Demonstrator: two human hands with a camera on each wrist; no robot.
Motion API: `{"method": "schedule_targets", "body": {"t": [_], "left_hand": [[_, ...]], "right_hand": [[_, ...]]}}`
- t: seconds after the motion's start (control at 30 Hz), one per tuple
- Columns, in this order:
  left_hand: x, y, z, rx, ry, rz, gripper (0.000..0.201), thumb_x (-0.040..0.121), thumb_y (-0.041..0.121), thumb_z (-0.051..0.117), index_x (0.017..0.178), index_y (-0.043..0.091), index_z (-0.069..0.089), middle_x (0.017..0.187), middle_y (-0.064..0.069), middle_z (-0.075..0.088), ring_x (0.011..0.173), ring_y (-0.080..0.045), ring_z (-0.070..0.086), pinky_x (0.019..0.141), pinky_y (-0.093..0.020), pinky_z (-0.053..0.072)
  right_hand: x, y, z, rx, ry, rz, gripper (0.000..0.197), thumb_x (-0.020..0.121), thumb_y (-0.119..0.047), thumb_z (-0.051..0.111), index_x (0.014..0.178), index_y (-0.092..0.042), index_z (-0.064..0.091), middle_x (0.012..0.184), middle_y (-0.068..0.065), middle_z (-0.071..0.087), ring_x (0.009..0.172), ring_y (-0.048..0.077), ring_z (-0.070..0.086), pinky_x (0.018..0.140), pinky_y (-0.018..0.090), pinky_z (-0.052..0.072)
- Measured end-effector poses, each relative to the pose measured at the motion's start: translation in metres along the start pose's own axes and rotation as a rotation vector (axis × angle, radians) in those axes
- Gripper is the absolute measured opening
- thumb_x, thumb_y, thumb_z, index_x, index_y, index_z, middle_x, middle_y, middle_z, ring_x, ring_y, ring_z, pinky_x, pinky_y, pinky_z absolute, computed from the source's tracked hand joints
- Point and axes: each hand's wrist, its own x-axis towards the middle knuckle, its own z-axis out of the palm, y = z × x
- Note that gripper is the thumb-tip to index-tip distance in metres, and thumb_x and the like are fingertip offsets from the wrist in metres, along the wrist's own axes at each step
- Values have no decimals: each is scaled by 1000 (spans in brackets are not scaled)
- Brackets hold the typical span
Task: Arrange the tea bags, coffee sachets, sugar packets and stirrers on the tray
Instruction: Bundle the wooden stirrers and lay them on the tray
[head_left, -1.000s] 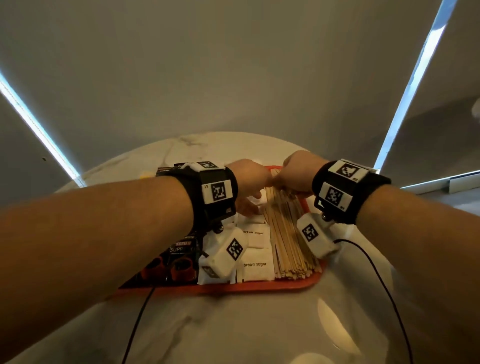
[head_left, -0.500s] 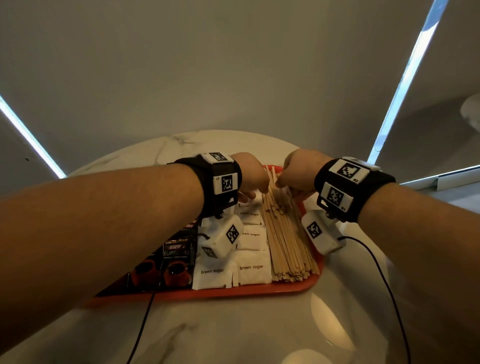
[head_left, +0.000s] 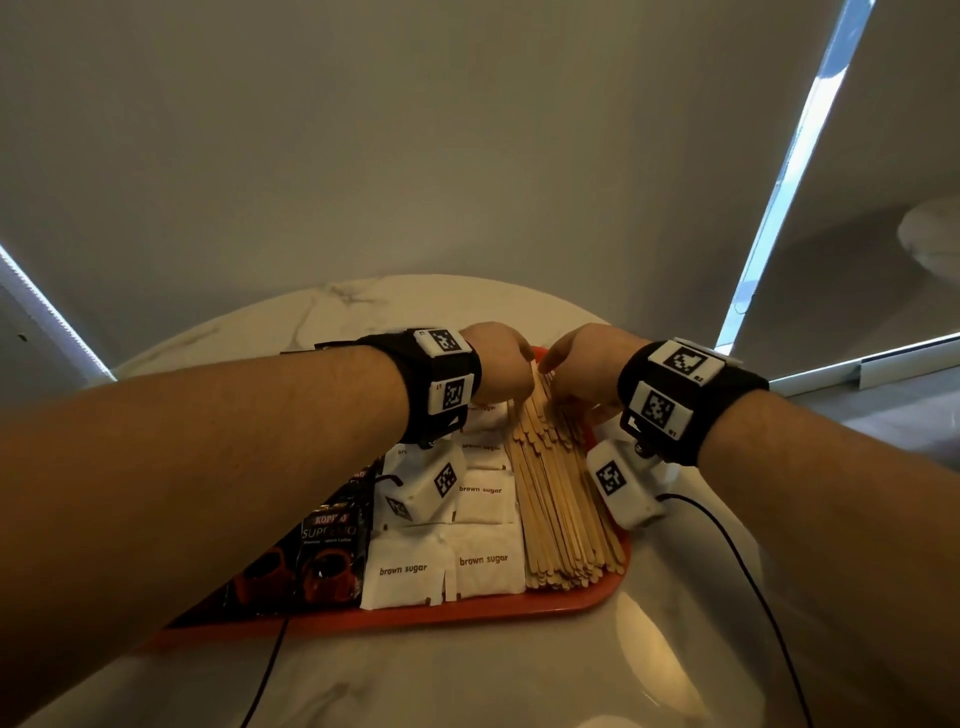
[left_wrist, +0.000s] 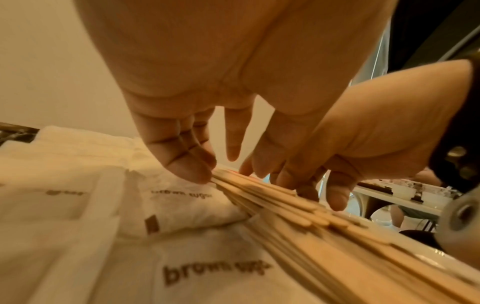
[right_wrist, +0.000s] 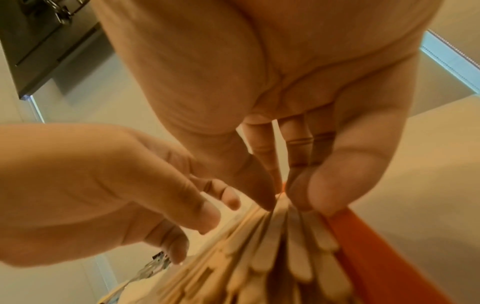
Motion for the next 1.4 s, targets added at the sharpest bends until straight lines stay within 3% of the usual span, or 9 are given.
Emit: {"method": "schedule_targets", "body": {"t": [0.17, 0.33, 0.5, 0.6, 0.77, 0.97, 1.17, 1.27, 1.4], "left_hand": [[12, 1, 5, 73, -69, -45, 43, 98, 21, 66, 140, 13, 61, 140, -11, 63, 118, -28, 66, 101, -39, 58], [11, 2, 1, 7, -54, -41, 48, 93, 20, 74, 139, 17, 63, 134, -9, 65, 113, -26, 67, 99, -41, 59], [8, 3, 6, -20, -85, -71, 50, 94, 22, 71, 142, 13, 59, 137, -11, 64, 113, -29, 68, 97, -41, 60], [0, 2, 3, -105, -37, -77, 46, 94, 19, 71, 138, 15, 60, 124, -12, 67, 107, -28, 70, 94, -42, 61], [-25, -7, 0, -168, -4, -72, 33, 88, 14, 77, 119, 14, 67, 100, -9, 75, 92, -22, 76, 87, -40, 65], [-43, -6, 2, -244, 1, -72, 29, 88, 5, 75, 115, 13, 68, 98, -9, 76, 88, -21, 77, 84, -39, 65], [-59, -15, 2, -179, 50, -45, 18, 89, 8, 74, 103, 17, 69, 98, -3, 74, 86, -16, 74, 80, -32, 64], [-68, -16, 4, -161, 18, -41, 15, 88, 10, 77, 101, 16, 71, 96, -3, 75, 83, -15, 71, 71, -26, 61], [-76, -11, 6, -126, -3, -26, 17, 86, 15, 81, 101, 17, 72, 97, -2, 73, 89, -18, 71, 79, -30, 62]], "right_hand": [[6, 3, 4, -21, -8, 6, 33, 96, -20, 64, 129, -15, 65, 114, 11, 69, 104, 28, 69, 93, 42, 59], [6, 6, 5, 1, -17, 26, 35, 93, -20, 68, 127, -16, 65, 111, 9, 70, 99, 27, 71, 89, 42, 61], [0, 5, 4, 12, -17, 23, 35, 92, -16, 68, 127, -15, 66, 110, 10, 71, 99, 27, 71, 88, 41, 61], [-8, 9, 0, 42, -12, 22, 36, 89, -14, 72, 125, -15, 67, 108, 9, 71, 98, 26, 71, 87, 41, 61], [-28, 20, -6, 54, -14, 26, 27, 84, -11, 78, 110, -16, 71, 98, 7, 72, 87, 22, 74, 83, 38, 63], [-38, 17, -1, 26, 1, 15, 22, 83, -12, 79, 104, -16, 74, 98, 6, 73, 89, 20, 73, 84, 38, 63], [-60, 35, -3, 83, -13, 39, 19, 82, -5, 79, 97, -15, 73, 92, 5, 74, 78, 15, 72, 59, 24, 60], [-67, 39, 3, 78, -50, 50, 18, 80, -8, 81, 96, -15, 75, 94, 6, 75, 83, 17, 72, 68, 28, 63], [-76, 42, 5, 97, -64, 57, 21, 79, -9, 83, 97, -17, 75, 96, 6, 74, 88, 20, 73, 79, 37, 64]]}}
